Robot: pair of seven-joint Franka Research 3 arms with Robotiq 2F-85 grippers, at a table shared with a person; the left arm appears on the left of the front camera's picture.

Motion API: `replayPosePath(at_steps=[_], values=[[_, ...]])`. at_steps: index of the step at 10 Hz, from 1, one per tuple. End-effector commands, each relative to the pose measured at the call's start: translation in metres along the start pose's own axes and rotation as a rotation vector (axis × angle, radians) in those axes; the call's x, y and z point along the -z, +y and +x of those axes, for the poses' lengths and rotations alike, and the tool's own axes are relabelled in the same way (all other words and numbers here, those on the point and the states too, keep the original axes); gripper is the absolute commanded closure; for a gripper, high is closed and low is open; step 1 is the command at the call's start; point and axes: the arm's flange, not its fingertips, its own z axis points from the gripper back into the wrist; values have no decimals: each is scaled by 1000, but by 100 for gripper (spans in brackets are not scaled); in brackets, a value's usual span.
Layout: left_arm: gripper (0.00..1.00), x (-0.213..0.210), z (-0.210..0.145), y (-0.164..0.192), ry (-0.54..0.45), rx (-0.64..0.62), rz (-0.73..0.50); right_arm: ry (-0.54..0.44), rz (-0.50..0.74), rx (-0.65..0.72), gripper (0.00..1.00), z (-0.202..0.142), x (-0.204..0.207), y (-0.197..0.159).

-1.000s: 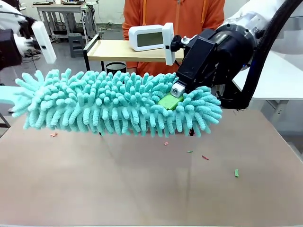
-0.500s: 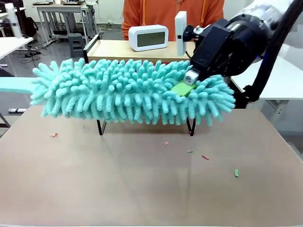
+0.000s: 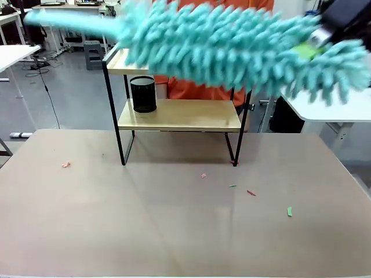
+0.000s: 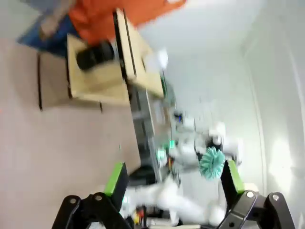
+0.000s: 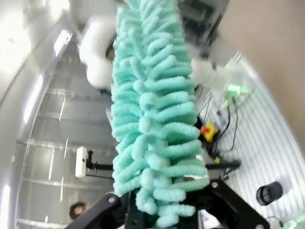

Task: Clean the shelf.
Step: Hand the Duster back to the human.

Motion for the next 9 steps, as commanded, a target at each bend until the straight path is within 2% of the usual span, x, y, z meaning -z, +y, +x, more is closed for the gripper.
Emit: replayPosePath(at_steps=[1,3,4,5,6,7,9], values=[[0,14,-15,9,-122,-6,-3,-342,-76,-32,100,-25,-46,10],[0,19,-19,23,-54,-63,13,-670,-146,20,100,-49,-96,2],[0,-9,-8,15,-124,-27,11,-793,-167,91,100,-62,-116,-12],[0,-9,-8,15,-124,-27,11,-935,-193,191,100,-77,-138,-34],[0,-9,-8,15,-124,-27,11,-1027,-175,276,100,-87,-151,-58],[0,-9,-8,15,-124,-27,11,-1067,-158,376,91,-91,-158,-85],[0,-9,-8,15,-124,-27,11,-1078,-122,558,91,-85,-162,-140]])
